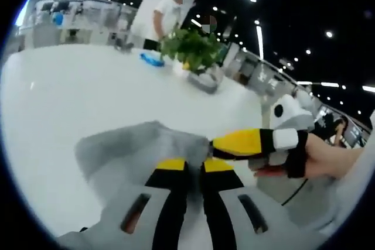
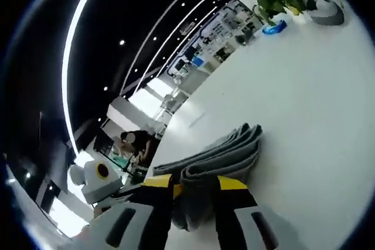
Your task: Open the folded towel by lifting each exposed corner and separating the folded layers until the towel lies flat within the target outline without major curled edges
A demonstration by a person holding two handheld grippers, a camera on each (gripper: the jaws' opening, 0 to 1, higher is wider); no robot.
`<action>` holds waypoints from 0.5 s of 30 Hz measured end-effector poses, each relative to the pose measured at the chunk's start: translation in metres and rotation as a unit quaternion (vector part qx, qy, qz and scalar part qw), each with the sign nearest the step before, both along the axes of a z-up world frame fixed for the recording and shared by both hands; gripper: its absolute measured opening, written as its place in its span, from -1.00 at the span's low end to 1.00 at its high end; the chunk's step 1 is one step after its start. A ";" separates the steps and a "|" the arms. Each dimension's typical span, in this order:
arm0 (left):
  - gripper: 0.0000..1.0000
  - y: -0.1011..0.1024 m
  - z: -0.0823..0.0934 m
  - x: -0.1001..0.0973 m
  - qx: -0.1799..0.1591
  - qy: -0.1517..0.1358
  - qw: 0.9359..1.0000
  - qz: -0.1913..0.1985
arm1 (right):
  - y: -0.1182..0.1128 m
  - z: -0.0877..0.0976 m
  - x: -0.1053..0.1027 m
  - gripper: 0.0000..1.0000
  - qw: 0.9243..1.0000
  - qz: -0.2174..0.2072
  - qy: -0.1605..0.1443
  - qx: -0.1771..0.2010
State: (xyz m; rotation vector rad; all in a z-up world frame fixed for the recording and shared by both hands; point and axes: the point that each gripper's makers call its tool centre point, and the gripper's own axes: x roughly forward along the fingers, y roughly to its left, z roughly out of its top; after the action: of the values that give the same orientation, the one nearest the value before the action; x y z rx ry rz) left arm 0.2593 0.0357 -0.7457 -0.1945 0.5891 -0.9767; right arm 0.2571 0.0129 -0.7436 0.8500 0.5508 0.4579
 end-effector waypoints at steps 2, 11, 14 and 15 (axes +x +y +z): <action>-0.84 0.000 0.000 -0.001 0.001 -0.001 1.000 -0.001 | -0.002 -0.009 -0.001 -0.76 1.000 0.006 0.006 -0.030; -0.79 0.008 0.006 0.002 -0.051 0.030 0.998 0.017 | -0.004 -0.006 -0.004 -0.99 1.000 0.000 -0.003 -0.001; -0.80 0.021 0.008 0.013 -0.070 0.039 0.995 0.051 | -0.009 -0.011 -0.005 -1.00 1.000 -0.003 0.007 -0.012; -0.81 0.022 0.008 0.013 -0.070 0.039 0.995 0.052 | -0.009 -0.012 -0.005 -1.00 1.000 -0.003 0.008 -0.014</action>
State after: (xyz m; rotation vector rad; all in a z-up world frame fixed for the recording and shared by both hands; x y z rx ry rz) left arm 0.2726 0.0575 -0.7376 -0.3862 0.5754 -0.9129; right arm 0.2519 0.0035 -0.7559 0.8297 0.5687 0.4382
